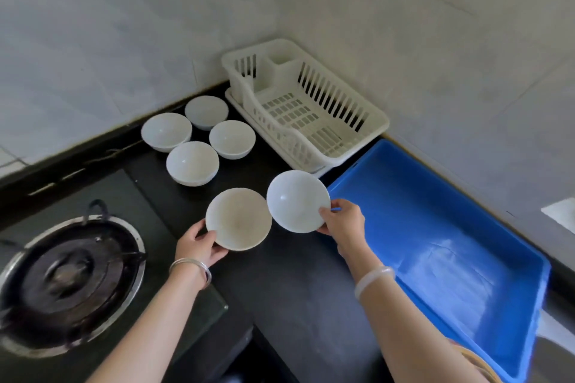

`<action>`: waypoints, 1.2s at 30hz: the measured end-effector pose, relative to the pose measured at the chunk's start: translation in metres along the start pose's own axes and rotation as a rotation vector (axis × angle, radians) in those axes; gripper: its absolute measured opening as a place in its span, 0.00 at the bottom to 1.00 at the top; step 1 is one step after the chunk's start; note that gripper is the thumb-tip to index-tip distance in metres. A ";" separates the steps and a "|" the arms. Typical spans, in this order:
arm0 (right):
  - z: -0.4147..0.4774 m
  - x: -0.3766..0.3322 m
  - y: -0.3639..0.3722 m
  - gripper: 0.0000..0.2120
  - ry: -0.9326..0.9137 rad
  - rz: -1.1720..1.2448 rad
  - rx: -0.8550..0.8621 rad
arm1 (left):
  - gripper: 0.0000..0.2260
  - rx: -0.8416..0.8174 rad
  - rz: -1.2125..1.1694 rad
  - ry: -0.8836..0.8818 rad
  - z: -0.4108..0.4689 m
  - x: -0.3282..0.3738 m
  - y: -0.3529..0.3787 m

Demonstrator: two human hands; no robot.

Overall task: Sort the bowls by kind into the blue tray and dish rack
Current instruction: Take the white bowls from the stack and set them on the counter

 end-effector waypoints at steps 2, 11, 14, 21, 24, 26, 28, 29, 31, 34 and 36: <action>0.011 -0.008 0.021 0.04 0.028 0.034 -0.027 | 0.20 0.042 -0.046 -0.001 0.008 0.005 -0.009; 0.053 -0.019 0.076 0.10 0.054 0.004 -0.055 | 0.19 0.144 -0.161 -0.029 0.034 0.011 -0.021; 0.059 -0.013 0.085 0.10 0.086 0.004 -0.048 | 0.18 0.149 -0.183 -0.039 0.038 0.010 -0.020; 0.067 -0.003 0.096 0.08 0.135 0.030 -0.039 | 0.18 0.153 -0.201 -0.047 0.039 0.009 -0.015; 0.068 0.001 0.099 0.02 0.178 0.077 -0.043 | 0.19 0.151 -0.216 -0.047 0.038 0.007 -0.015; 0.070 0.003 0.102 0.08 0.194 0.122 -0.057 | 0.18 0.160 -0.235 -0.048 0.037 0.007 -0.014; 0.072 0.001 0.105 0.13 0.195 0.153 -0.074 | 0.18 0.168 -0.246 -0.053 0.038 0.006 -0.012; 0.072 0.000 0.106 0.14 0.198 0.170 -0.083 | 0.19 0.170 -0.252 -0.056 0.038 0.006 -0.010; 0.074 -0.002 0.109 0.15 0.207 0.199 -0.096 | 0.19 0.175 -0.266 -0.063 0.039 0.007 -0.008; 0.077 -0.005 0.113 0.14 0.213 0.214 -0.102 | 0.19 0.184 -0.262 -0.070 0.041 0.009 -0.007; 0.077 -0.007 0.116 0.14 0.214 0.227 -0.101 | 0.19 0.180 -0.264 -0.074 0.041 0.009 -0.007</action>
Point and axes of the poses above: each hand's wrist, its own z-axis towards the middle knuckle, its own y-axis out of the palm, x = y × z, the point moved 5 cm from there along z, towards the middle knuckle
